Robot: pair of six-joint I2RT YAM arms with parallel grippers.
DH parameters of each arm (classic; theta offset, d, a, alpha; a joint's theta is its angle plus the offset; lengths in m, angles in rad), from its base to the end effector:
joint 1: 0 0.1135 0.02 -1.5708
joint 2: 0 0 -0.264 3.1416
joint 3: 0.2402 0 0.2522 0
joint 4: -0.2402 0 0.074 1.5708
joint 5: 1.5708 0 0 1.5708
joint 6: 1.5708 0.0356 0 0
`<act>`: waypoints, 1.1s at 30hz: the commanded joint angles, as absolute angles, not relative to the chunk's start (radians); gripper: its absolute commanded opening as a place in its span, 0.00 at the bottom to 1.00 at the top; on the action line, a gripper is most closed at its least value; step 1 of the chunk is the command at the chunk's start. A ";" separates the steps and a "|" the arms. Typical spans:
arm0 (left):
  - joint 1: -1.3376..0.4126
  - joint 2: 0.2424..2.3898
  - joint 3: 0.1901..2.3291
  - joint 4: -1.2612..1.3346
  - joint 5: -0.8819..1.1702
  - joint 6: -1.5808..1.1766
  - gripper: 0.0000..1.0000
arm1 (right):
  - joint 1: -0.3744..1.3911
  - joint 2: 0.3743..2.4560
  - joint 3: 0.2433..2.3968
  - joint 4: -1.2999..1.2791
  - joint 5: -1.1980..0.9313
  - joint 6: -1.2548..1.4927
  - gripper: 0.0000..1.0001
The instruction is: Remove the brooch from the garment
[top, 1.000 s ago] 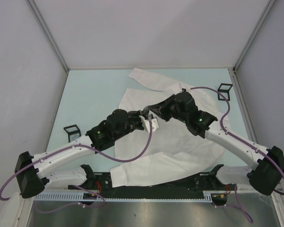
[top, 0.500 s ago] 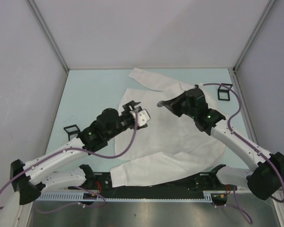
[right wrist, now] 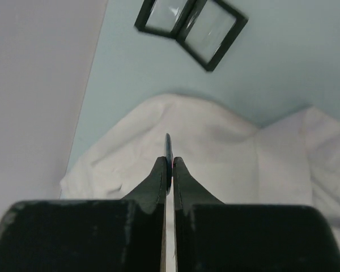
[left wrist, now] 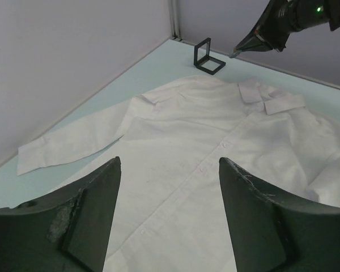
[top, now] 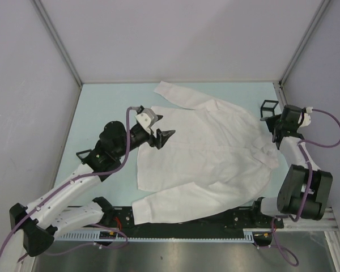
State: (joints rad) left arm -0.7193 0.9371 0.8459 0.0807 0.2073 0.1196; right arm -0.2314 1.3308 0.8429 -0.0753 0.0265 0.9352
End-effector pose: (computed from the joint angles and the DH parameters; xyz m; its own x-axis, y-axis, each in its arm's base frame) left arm 0.1621 -0.1517 0.3625 0.0876 0.0785 -0.9931 0.7948 0.5954 0.1172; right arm 0.2863 -0.0684 0.2496 -0.1065 0.8516 -0.5134 0.5672 0.4760 0.6720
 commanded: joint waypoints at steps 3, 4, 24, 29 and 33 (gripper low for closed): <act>-0.689 0.934 0.831 0.144 0.224 0.029 0.74 | -0.308 1.574 0.870 0.244 0.144 0.884 0.02; -0.689 0.933 0.831 0.138 0.213 0.031 0.74 | -0.305 1.606 0.886 0.282 0.167 0.888 0.02; -0.704 0.989 0.838 0.132 0.186 0.055 0.74 | -0.295 1.947 1.184 0.308 0.261 0.969 0.03; -0.698 0.983 0.836 0.133 0.187 0.055 0.75 | -0.273 1.979 1.213 0.302 0.281 0.980 0.04; -0.696 0.982 0.836 0.132 0.189 0.055 0.74 | -0.253 1.985 1.229 0.290 0.320 0.977 0.05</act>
